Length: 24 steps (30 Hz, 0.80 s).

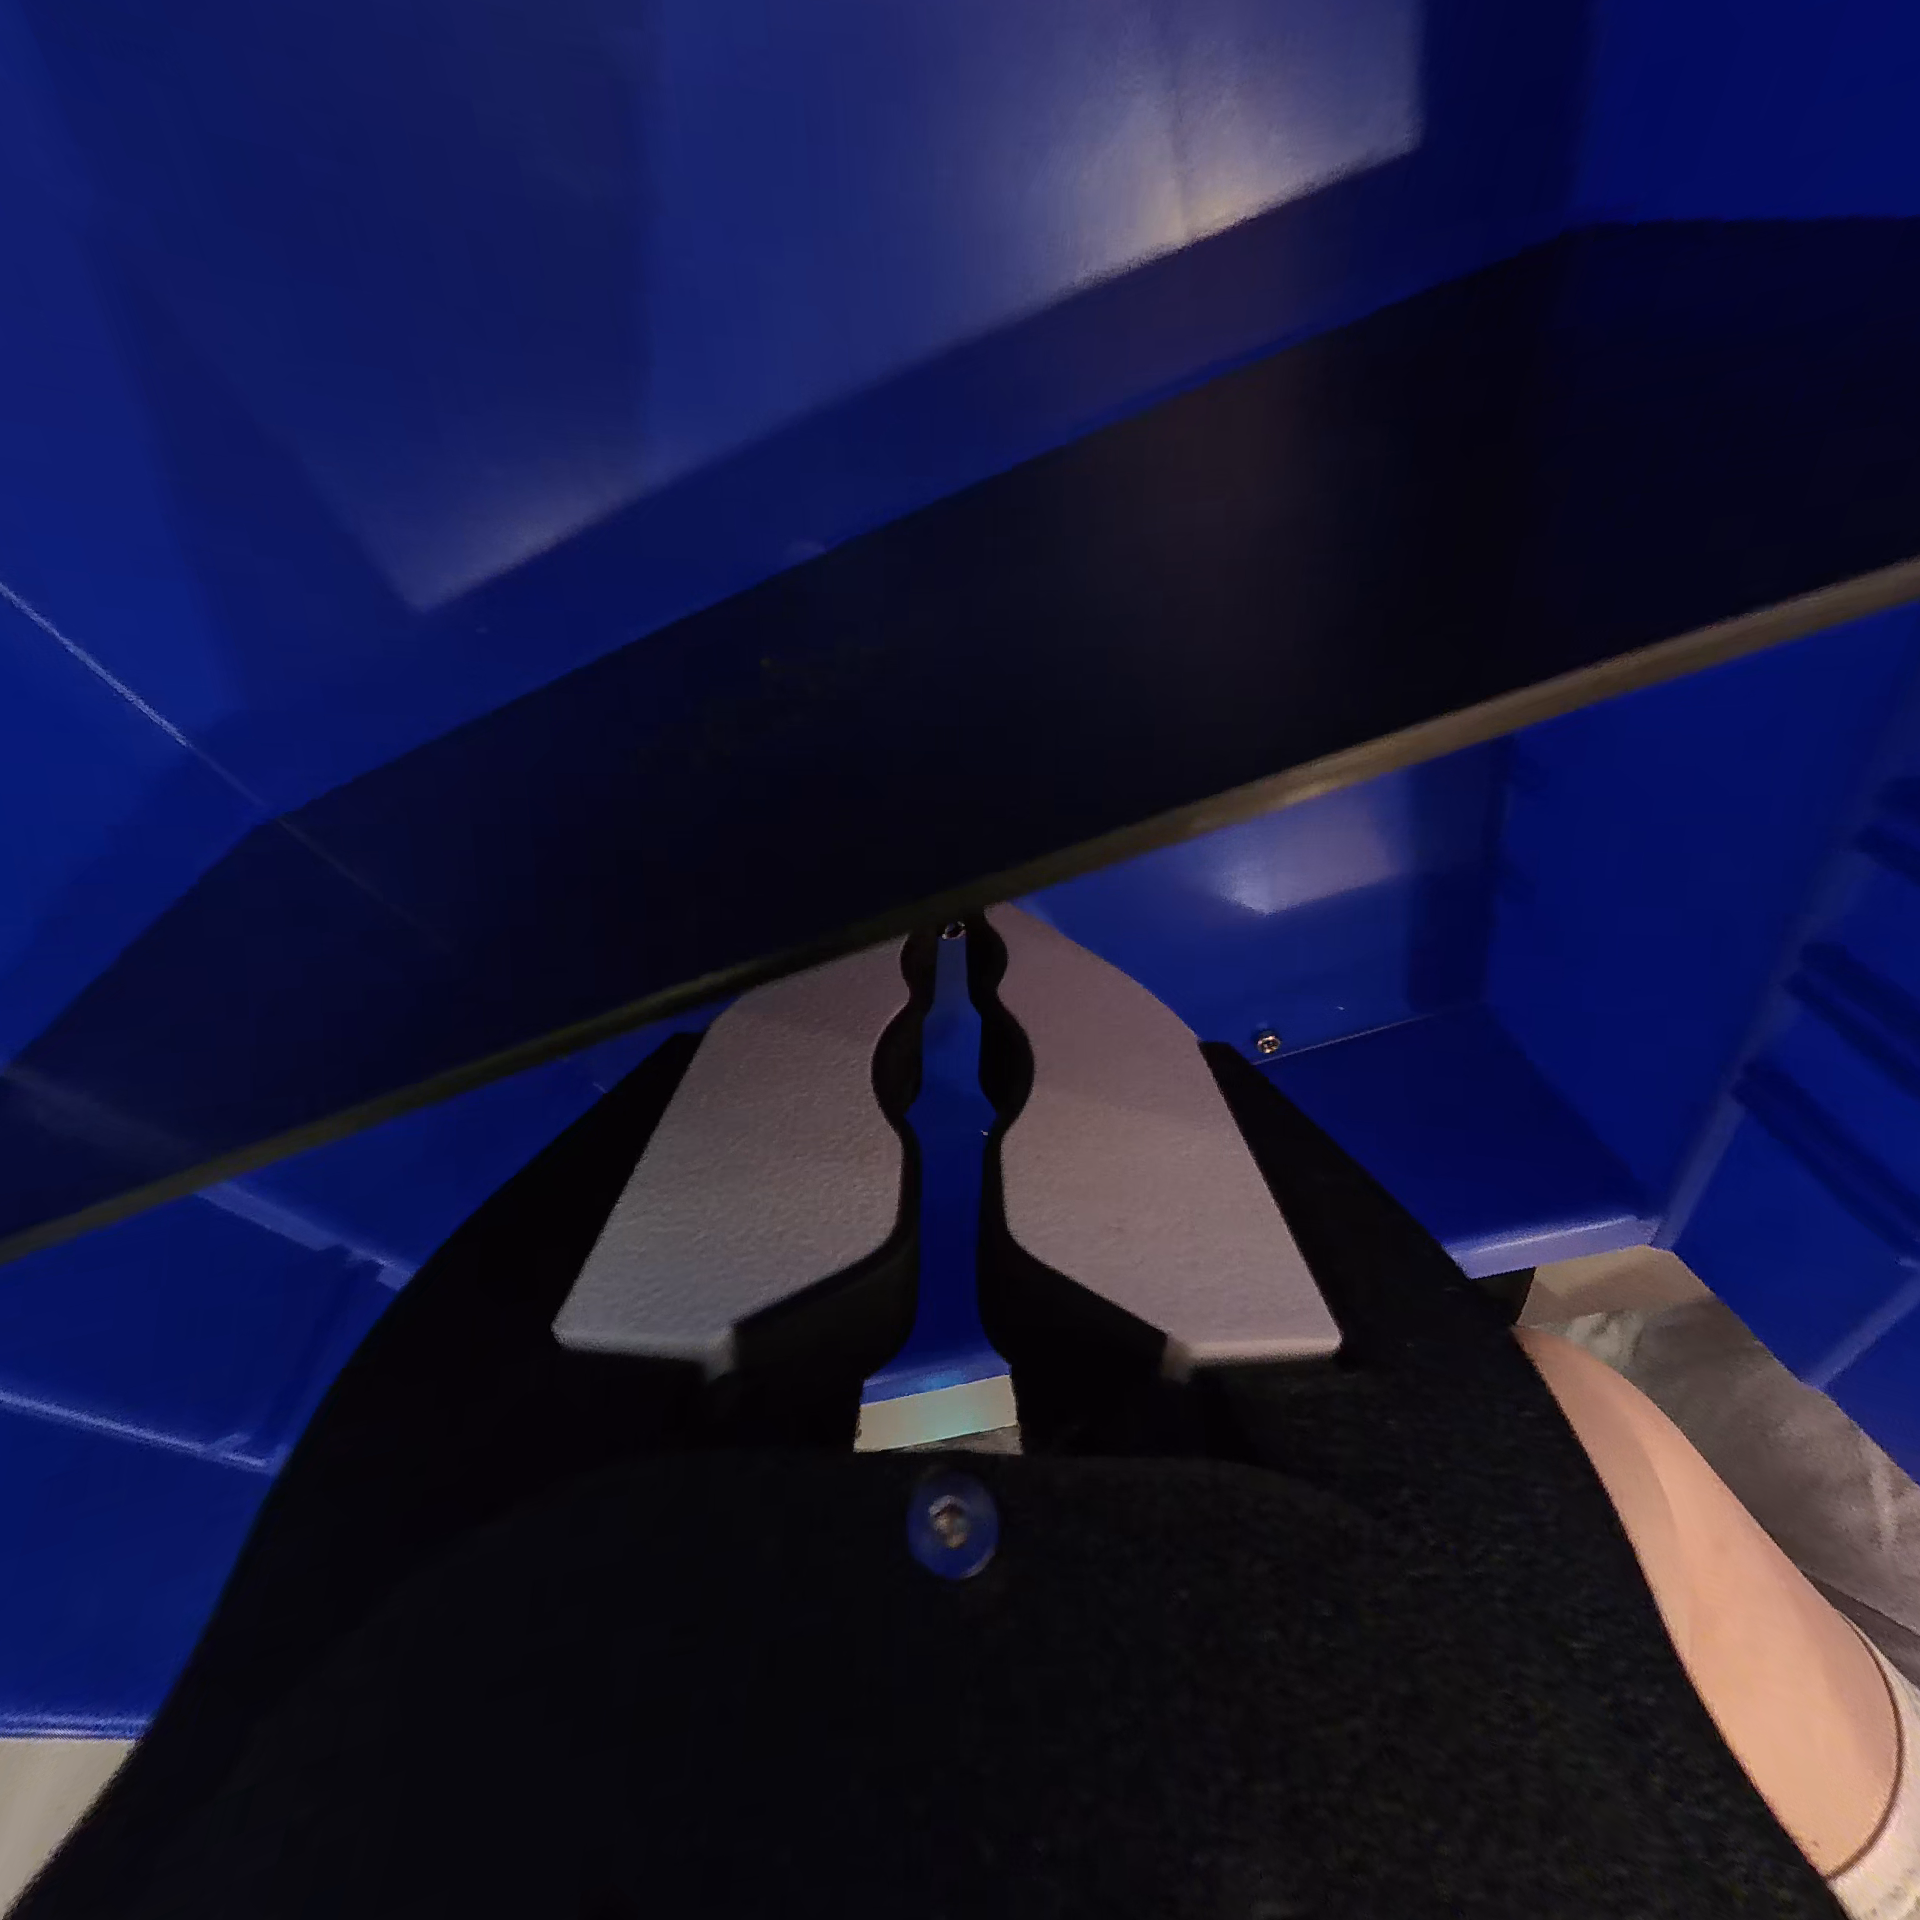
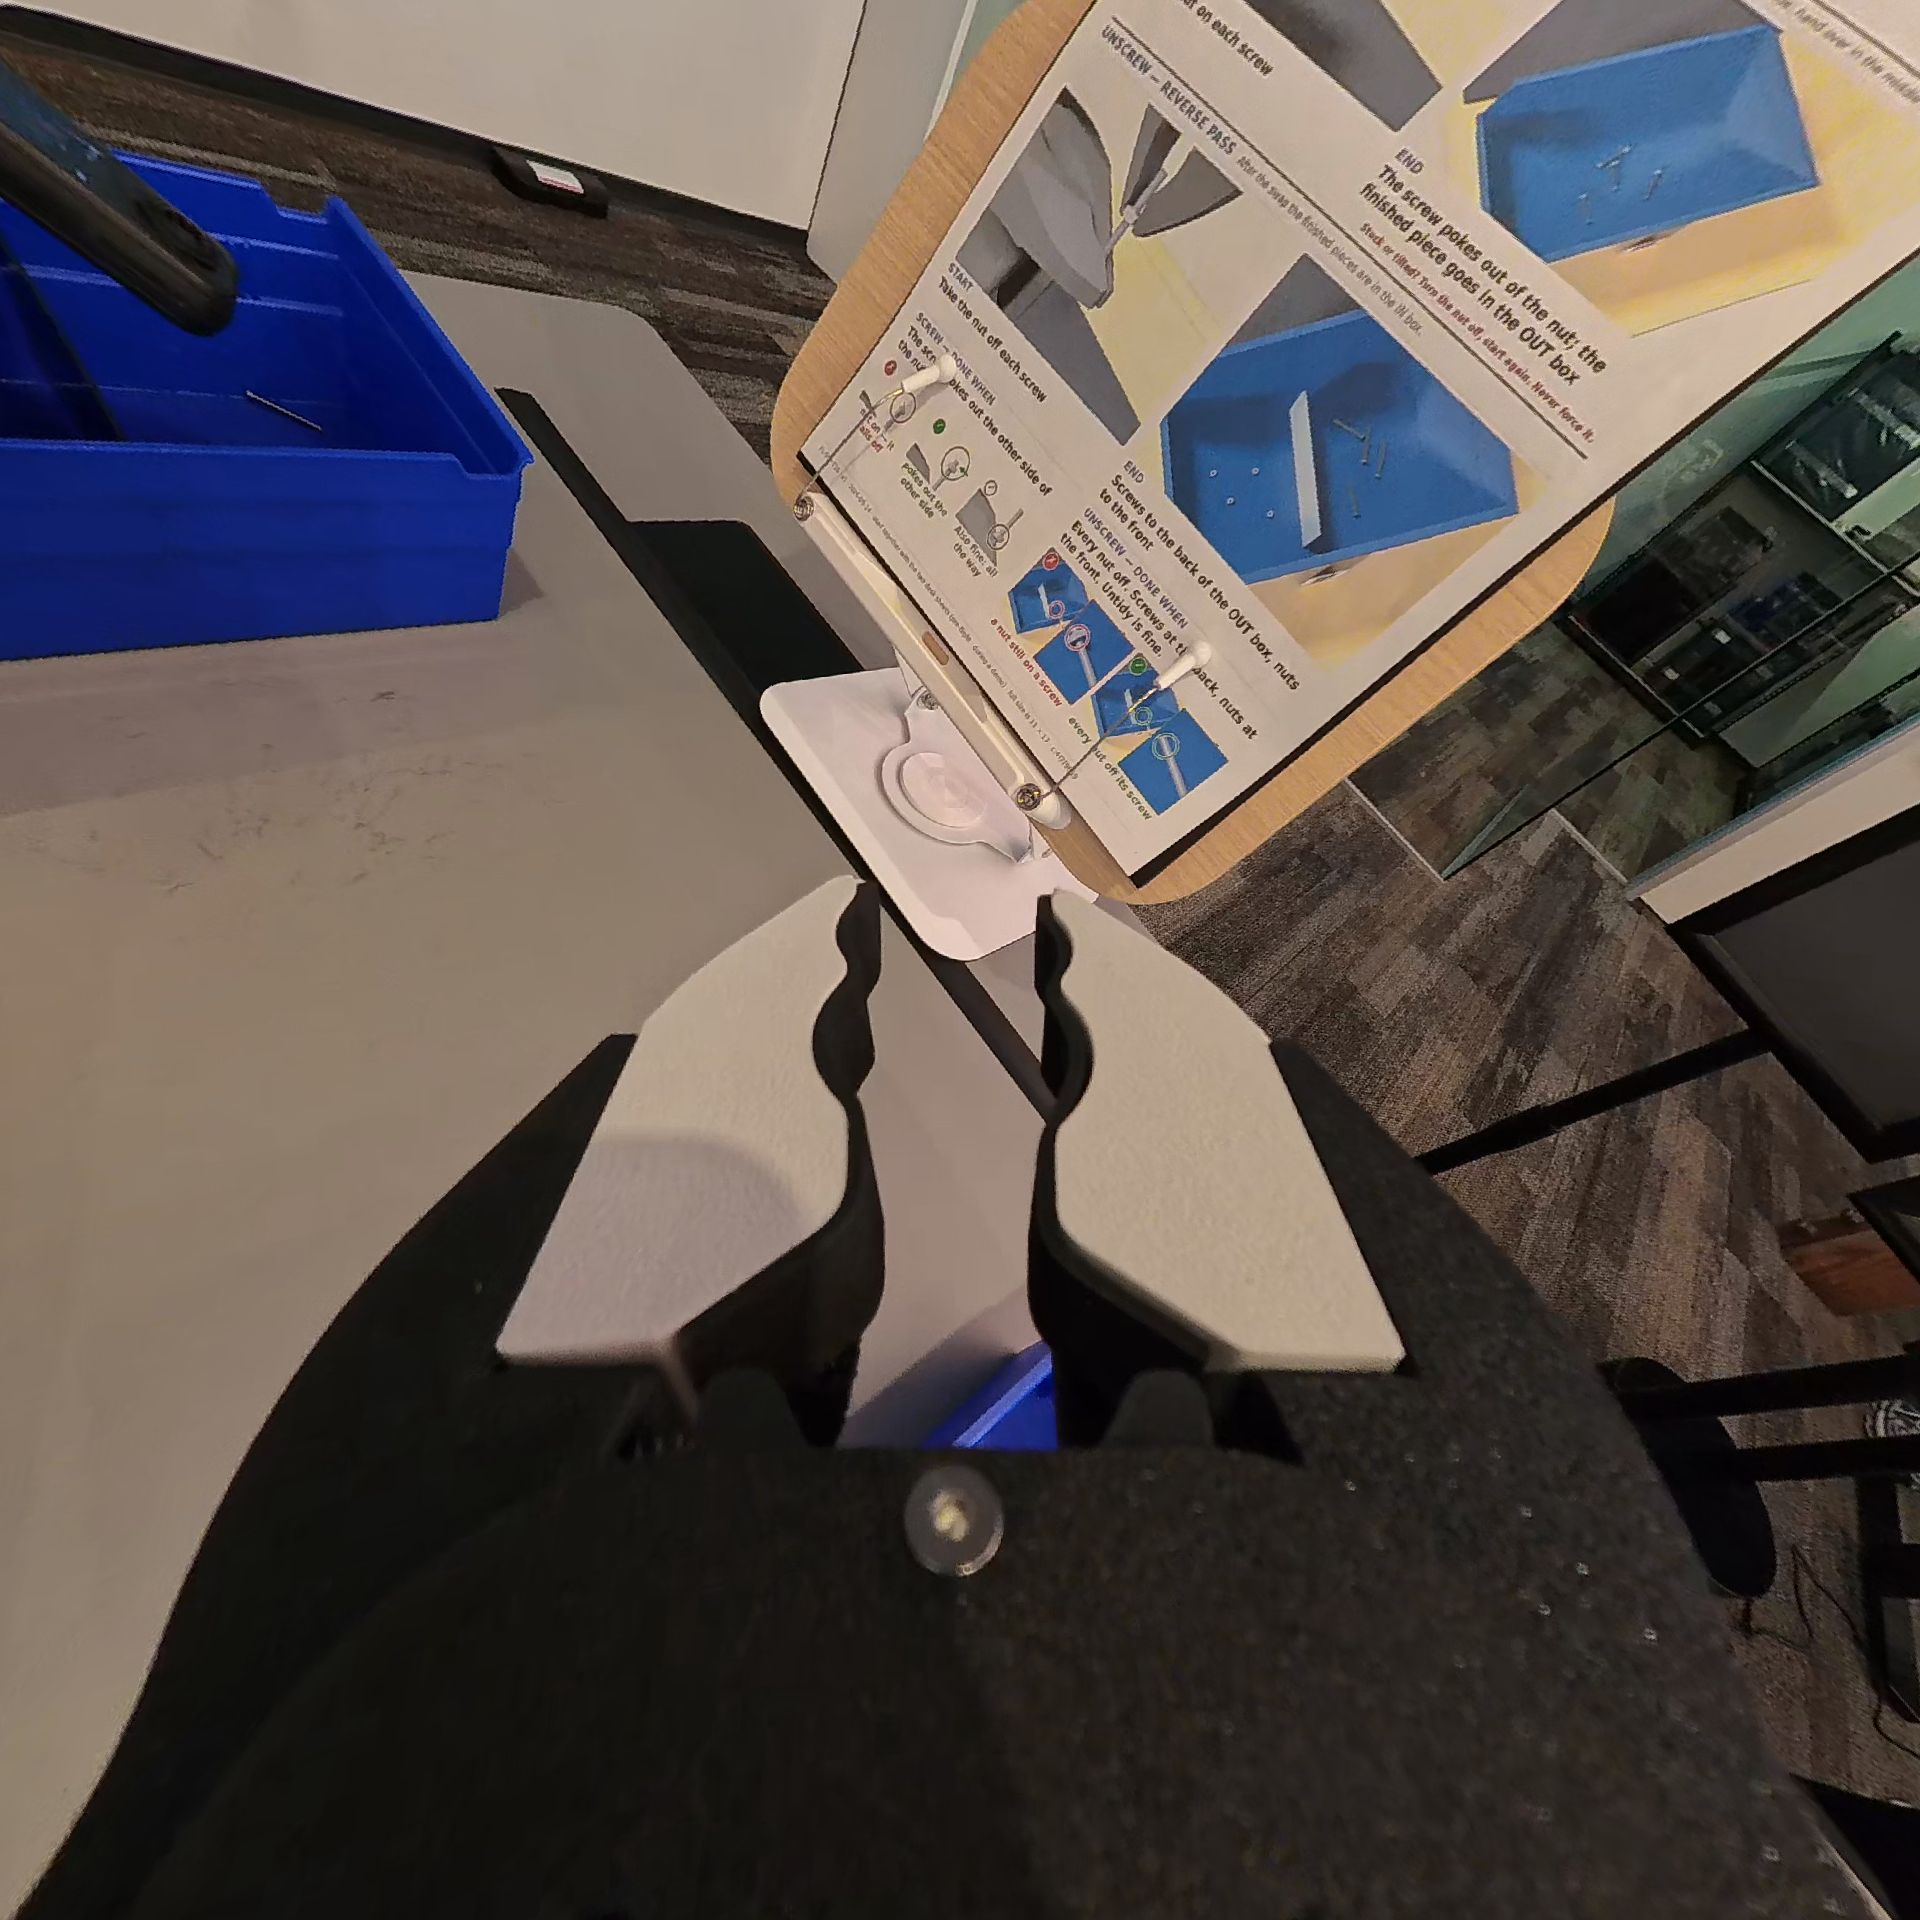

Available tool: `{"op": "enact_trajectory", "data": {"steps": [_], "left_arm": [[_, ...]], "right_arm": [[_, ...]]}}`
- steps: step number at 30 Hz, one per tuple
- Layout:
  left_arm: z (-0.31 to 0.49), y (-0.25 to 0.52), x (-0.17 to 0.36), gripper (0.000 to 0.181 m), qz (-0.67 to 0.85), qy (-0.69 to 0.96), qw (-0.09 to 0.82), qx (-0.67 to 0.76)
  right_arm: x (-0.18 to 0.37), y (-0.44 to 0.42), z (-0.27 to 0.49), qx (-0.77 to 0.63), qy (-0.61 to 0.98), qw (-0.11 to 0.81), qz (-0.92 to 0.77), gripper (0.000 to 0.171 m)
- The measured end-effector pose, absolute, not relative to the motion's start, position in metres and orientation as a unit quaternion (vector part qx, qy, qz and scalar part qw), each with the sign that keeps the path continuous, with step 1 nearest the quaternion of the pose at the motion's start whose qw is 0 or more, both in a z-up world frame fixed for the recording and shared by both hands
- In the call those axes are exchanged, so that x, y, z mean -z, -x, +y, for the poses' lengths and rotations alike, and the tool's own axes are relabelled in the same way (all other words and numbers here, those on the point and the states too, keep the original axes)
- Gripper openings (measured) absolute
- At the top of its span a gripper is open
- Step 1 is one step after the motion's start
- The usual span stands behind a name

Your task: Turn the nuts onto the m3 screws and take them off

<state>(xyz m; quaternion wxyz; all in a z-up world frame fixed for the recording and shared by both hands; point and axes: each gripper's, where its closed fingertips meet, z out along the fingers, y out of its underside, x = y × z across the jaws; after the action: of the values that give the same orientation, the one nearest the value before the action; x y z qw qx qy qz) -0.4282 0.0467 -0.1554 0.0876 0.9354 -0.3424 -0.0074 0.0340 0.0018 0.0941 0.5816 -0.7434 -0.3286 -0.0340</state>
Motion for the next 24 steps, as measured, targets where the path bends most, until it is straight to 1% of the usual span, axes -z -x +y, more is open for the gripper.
{"op": "enact_trajectory", "data": {"steps": [13, 24], "left_arm": [[0.045, 0.429, 0.155, 0.005, -0.334, -0.937, 0.099, 0.005], [0.047, 0.429, 0.142, 0.002, -0.338, -0.939, 0.072, -0.001]], "right_arm": [[-0.093, -0.034, 0.002, 0.037, 0.744, 0.579, -0.331, 0.028], [-0.088, -0.034, 0.003, 0.043, 0.748, 0.57, -0.336, 0.028]]}}
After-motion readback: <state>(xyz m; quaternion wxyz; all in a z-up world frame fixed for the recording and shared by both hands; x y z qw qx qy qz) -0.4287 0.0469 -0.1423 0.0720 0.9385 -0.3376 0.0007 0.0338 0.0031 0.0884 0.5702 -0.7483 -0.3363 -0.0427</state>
